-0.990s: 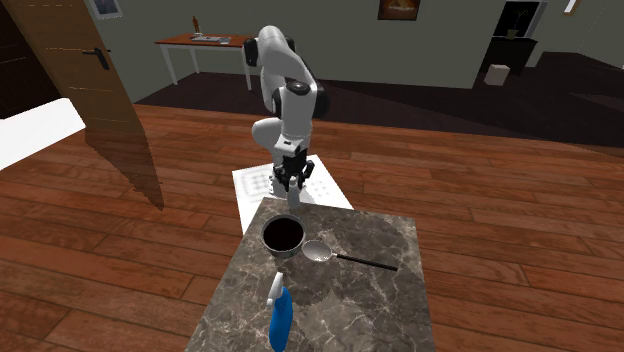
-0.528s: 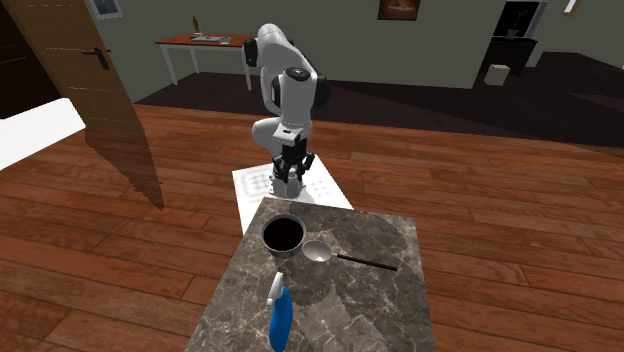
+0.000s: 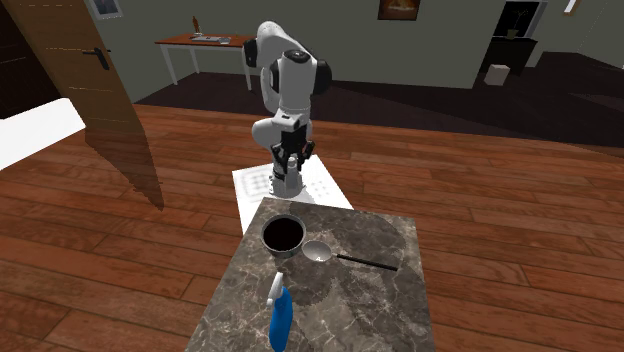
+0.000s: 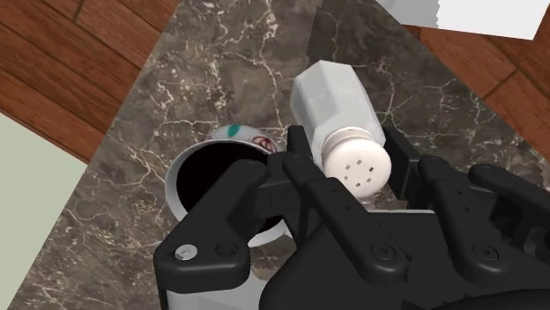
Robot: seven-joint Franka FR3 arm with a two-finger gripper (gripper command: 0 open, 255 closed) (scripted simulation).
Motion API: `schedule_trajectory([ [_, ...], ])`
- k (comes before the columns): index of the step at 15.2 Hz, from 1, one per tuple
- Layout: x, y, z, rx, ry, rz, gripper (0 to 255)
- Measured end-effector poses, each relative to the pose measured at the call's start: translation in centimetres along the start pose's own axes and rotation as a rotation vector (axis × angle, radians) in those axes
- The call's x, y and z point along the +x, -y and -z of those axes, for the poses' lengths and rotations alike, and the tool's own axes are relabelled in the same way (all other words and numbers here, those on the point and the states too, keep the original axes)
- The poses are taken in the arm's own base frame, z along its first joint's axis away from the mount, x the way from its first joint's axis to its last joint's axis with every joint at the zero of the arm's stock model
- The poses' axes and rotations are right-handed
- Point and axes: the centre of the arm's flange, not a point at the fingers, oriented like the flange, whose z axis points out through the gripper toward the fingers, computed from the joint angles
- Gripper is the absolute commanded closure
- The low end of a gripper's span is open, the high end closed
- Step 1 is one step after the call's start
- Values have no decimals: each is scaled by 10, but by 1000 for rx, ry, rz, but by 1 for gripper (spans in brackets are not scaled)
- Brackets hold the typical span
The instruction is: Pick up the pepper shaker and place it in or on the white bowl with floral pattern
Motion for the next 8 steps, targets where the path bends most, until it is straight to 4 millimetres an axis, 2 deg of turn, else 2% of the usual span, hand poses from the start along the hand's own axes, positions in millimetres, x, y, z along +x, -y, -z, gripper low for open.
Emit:
schedule_trajectory([
  [4,6,-5,17,0,0,0,255],
  [8,45,-28,23,1,0,0,255],
])
